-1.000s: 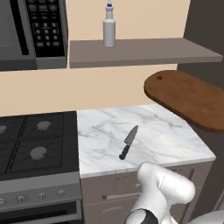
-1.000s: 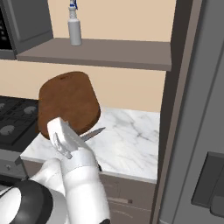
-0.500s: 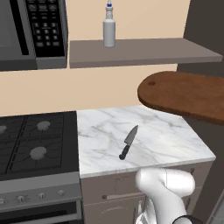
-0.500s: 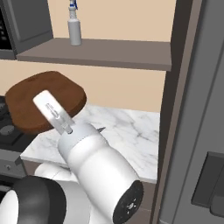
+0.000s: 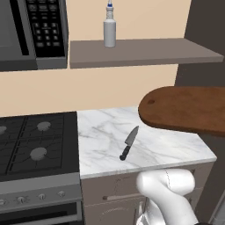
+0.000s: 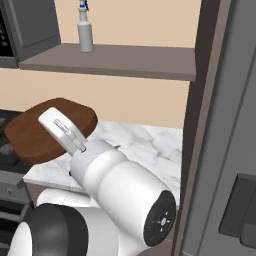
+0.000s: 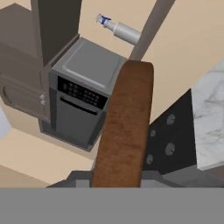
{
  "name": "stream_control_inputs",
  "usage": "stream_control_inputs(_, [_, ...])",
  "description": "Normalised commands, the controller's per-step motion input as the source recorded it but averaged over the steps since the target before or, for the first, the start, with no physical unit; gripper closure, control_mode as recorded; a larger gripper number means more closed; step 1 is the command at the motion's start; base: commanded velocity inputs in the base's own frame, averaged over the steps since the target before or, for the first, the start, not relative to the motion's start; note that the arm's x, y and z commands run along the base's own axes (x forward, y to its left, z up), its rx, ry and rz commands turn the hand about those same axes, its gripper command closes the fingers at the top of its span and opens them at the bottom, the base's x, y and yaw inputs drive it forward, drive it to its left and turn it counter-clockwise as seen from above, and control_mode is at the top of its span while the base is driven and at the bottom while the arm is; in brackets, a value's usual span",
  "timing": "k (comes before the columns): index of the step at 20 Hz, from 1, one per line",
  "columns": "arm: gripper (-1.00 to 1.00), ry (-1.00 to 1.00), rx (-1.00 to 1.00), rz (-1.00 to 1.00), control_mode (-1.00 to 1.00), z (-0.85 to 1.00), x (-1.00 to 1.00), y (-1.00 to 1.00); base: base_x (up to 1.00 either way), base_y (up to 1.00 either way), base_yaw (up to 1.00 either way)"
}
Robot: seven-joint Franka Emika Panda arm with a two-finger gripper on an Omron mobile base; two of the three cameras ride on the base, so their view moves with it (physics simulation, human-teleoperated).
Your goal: Move the cutting board and knife to the sink. Then move spray from the shelves to the counter.
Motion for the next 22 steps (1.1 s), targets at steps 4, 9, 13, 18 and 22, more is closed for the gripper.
stream_control_inputs(4, [1.00,0.04,0.00,0.00,-1.00,-0.01,0.00,0.00,0.00,0.00,0.00])
stream_control_inputs(9, [1.00,0.05,0.00,0.00,-1.00,-0.05,0.00,0.00,0.00,0.00,0.00])
stream_control_inputs(13, [1.00,0.00,0.00,0.00,1.00,0.00,0.00,0.00,-0.46,-0.12,0.00])
stream_control_inputs(18, [1.00,0.00,0.00,0.00,1.00,0.00,0.00,0.00,-1.00,-0.35,0.00])
stream_control_inputs(22, [1.00,0.00,0.00,0.00,1.00,0.00,0.00,0.00,-0.63,-0.44,-0.08])
